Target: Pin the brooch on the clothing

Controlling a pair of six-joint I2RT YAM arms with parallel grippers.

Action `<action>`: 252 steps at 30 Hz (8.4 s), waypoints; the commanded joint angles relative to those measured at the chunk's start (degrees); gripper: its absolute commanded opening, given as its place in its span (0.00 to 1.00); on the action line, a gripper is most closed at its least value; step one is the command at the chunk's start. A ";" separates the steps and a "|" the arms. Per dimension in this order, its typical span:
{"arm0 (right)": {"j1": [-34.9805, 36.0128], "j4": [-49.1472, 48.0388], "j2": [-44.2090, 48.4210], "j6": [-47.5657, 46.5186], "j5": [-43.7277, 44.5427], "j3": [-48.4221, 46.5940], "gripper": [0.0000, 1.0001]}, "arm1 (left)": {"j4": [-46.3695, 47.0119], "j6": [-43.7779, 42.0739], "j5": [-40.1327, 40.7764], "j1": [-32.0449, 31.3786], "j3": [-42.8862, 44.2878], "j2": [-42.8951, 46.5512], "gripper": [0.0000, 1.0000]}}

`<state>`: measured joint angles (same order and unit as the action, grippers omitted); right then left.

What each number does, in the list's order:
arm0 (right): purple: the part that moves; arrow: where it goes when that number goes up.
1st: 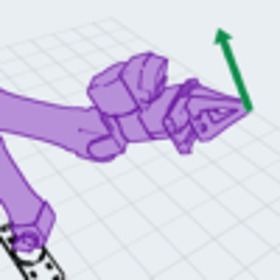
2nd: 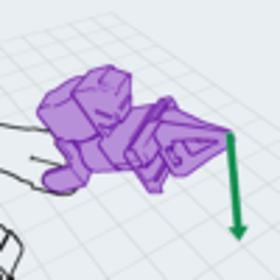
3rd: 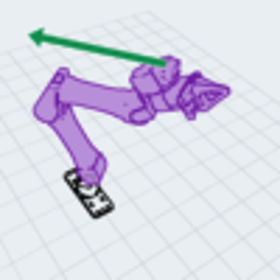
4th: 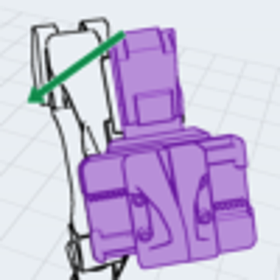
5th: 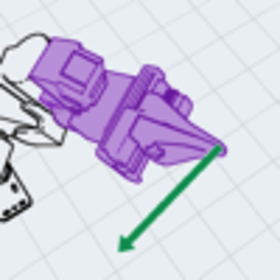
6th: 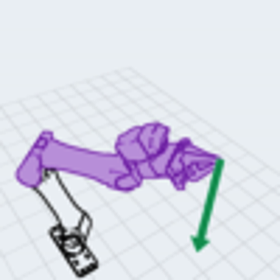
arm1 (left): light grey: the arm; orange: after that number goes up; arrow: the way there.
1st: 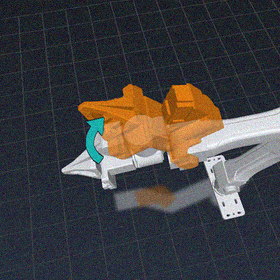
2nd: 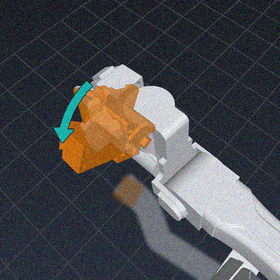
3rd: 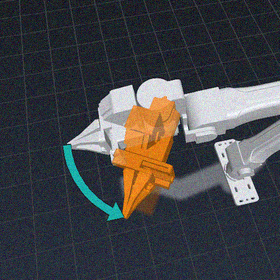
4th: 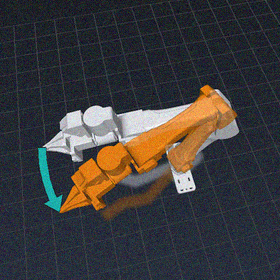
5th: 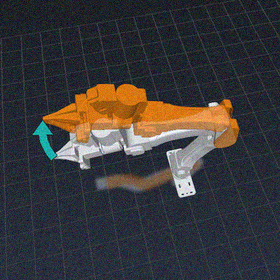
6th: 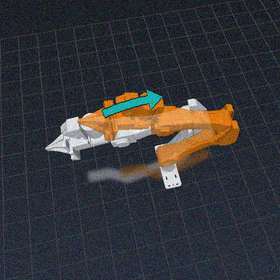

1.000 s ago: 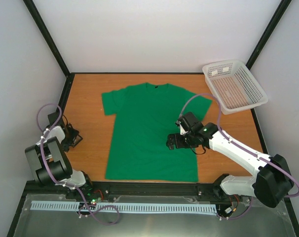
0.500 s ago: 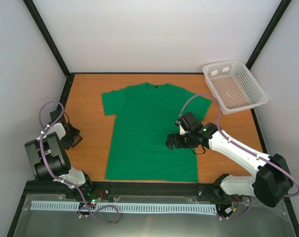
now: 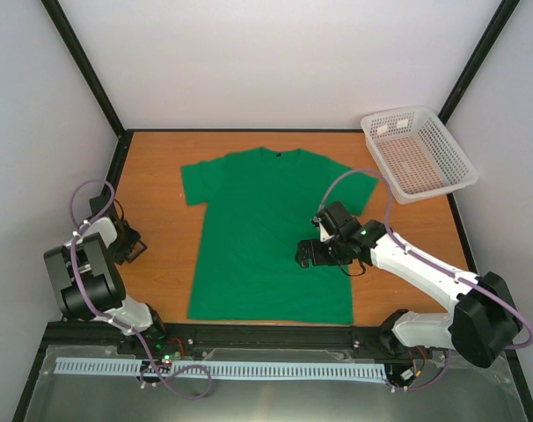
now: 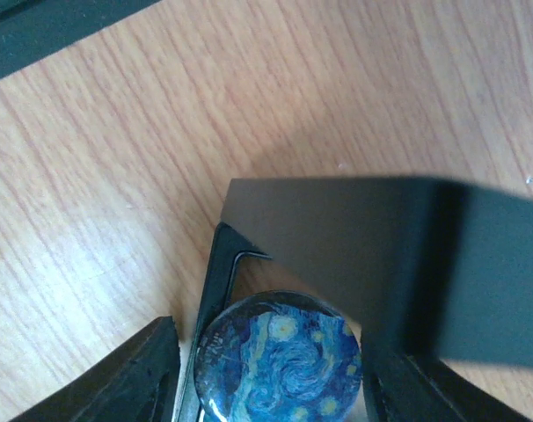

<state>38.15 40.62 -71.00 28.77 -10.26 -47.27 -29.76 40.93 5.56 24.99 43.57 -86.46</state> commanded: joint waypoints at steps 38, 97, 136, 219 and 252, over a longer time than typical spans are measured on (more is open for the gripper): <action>-2.29 -4.09 3.32 -1.78 1.25 -0.39 1.00 | -7.65 -1.89 -13.88 -16.93 0.14 23.58 0.36; -3.70 -35.16 1.72 -83.00 -41.73 5.02 0.47 | 8.53 -29.02 -82.21 -56.29 10.92 0.96 0.31; -2.74 -50.17 15.19 -30.33 -36.50 15.70 0.03 | 36.27 -10.31 -54.68 -54.09 -3.29 24.68 0.94; -2.28 -55.06 18.92 20.00 -31.50 11.80 0.20 | 36.47 -7.60 -61.26 -59.80 9.15 16.54 0.01; -1.94 -45.75 12.63 22.76 -25.47 5.61 0.37 | 35.18 -9.78 -56.68 -59.80 7.87 20.34 0.01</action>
<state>35.77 -10.55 -57.30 53.78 -37.89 -39.11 4.67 31.83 -50.13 -34.30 50.81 -66.89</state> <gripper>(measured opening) 0.372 0.040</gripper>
